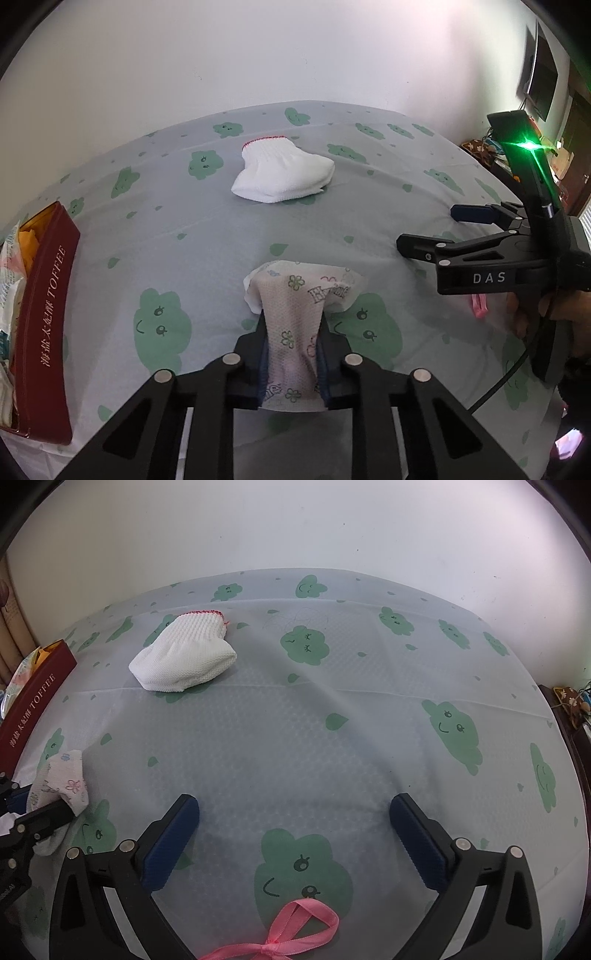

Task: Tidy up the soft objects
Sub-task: 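Reach the left gripper to the floral-printed pad and grasp it, then lift the floral pad with the left gripper while the right grasps the white knit glove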

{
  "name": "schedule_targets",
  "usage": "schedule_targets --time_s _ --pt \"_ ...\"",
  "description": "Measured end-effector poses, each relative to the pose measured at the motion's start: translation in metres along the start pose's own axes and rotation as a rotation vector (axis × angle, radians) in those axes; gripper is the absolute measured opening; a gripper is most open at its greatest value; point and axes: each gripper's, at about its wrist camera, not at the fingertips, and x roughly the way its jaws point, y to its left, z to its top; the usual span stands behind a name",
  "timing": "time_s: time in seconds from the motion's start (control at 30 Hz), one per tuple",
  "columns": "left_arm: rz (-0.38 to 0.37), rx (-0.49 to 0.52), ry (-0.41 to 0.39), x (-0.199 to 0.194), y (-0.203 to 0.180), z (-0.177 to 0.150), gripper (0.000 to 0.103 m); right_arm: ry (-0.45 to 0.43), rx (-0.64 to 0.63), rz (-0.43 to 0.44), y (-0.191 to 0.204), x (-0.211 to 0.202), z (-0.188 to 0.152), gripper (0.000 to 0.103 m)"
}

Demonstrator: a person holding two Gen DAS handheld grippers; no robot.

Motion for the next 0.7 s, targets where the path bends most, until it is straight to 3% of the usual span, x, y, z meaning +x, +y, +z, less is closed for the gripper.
schedule_targets --time_s 0.23,0.7 --pt "0.023 -0.036 -0.023 -0.011 0.010 0.003 0.019 0.002 -0.002 -0.001 0.000 0.001 0.000 0.103" --pt "0.174 -0.147 -0.089 -0.049 0.054 0.006 0.019 0.003 -0.003 0.000 0.000 0.001 0.000 0.103"
